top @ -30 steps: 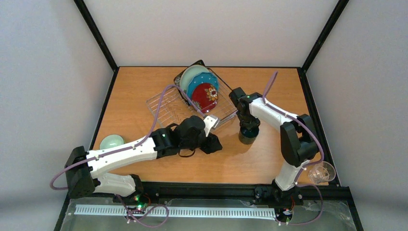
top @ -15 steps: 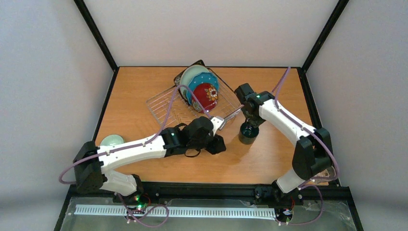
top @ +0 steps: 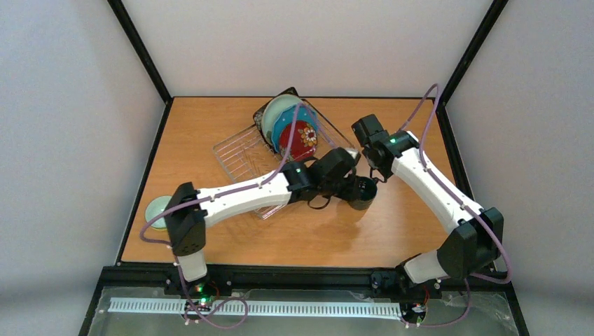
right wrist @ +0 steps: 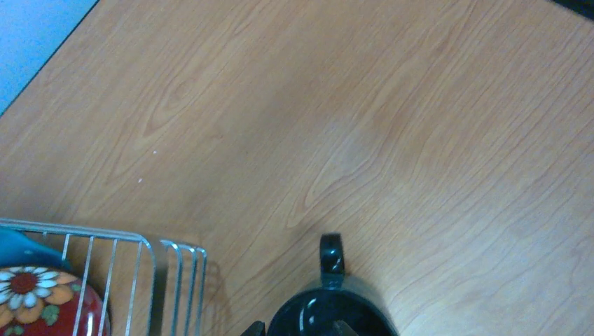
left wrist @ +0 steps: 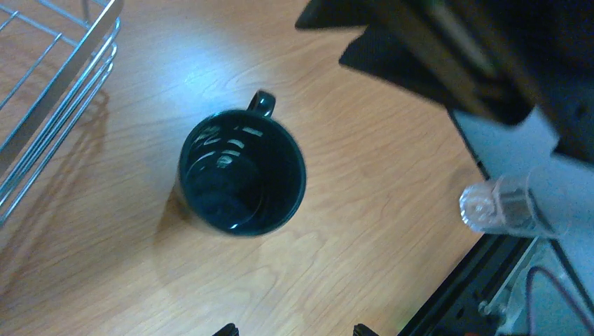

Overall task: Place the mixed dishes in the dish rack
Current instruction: Grab the cup from the center of the board.

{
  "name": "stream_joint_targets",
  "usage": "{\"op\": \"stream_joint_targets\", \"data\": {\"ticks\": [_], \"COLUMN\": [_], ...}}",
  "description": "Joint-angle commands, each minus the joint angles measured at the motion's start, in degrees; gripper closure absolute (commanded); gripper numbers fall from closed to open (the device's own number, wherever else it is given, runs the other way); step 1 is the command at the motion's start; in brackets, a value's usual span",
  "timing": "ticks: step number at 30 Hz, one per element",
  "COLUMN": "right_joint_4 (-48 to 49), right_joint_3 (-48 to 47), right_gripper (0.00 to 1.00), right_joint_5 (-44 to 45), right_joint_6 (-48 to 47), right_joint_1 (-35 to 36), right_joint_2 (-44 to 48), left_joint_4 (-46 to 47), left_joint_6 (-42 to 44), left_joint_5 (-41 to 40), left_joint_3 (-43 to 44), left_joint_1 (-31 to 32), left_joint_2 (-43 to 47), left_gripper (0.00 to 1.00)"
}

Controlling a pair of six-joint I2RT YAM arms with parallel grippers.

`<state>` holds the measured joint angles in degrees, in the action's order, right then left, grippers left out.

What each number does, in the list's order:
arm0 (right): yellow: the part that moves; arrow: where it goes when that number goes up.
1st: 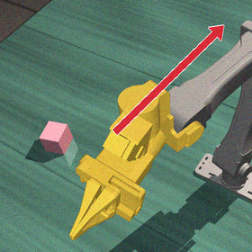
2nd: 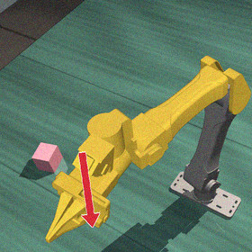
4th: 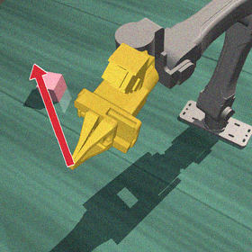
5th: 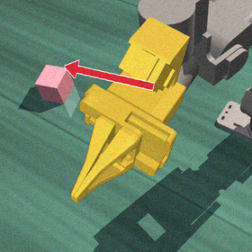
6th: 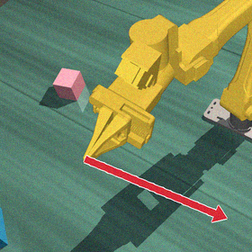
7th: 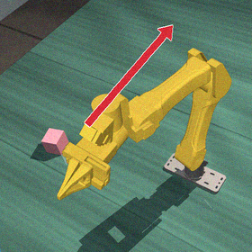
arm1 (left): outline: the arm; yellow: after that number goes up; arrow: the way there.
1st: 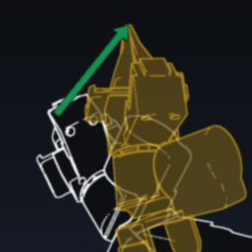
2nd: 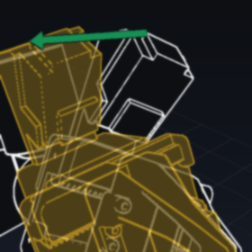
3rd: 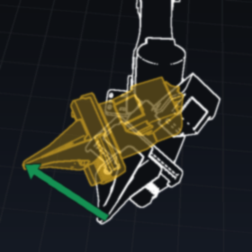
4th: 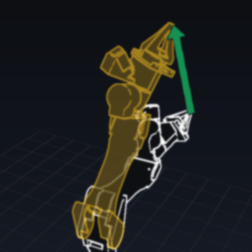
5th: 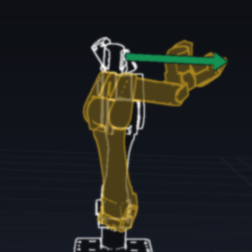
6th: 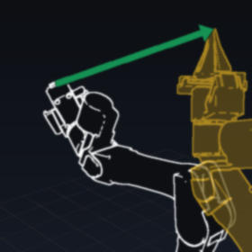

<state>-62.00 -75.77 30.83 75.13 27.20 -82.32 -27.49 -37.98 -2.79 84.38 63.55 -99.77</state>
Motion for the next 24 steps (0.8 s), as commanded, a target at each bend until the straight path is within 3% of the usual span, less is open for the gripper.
{"op": "stream_joint_targets", "data": {"ticks": [1,7,12,24], "right_joint_4": [-1.7,2.2,6.5,11.2], "right_joint_3": [-0.4,5.5,8.2,9.2], "right_gripper": [0.45,0.42,0.42,0.42], "right_joint_5": [5.6,3.8,-0.5,-6.6], "right_joint_6": [-5.8,-11.9,-17.4,-20.4], "right_joint_1": [-2.1,-10.4,-18.5,-26.8], "right_joint_2": [1.6,6.1,9.6,8.7], "left_joint_4": [-8.8,-14.0,-15.3,-21.8], "left_joint_6": [-6.1,-8.4,-11.9,-15.0], "left_joint_5": [-1.3,-0.9,-0.3,-3.8], "left_joint_3": [11.1,19.5,20.3,26.6], "left_joint_1": [0.8,0.8,0.8,0.7], "left_joint_2": [-6.3,-12.8,-14.1,-20.0], "left_gripper": [0.08,0.08,0.08,0.08]}}
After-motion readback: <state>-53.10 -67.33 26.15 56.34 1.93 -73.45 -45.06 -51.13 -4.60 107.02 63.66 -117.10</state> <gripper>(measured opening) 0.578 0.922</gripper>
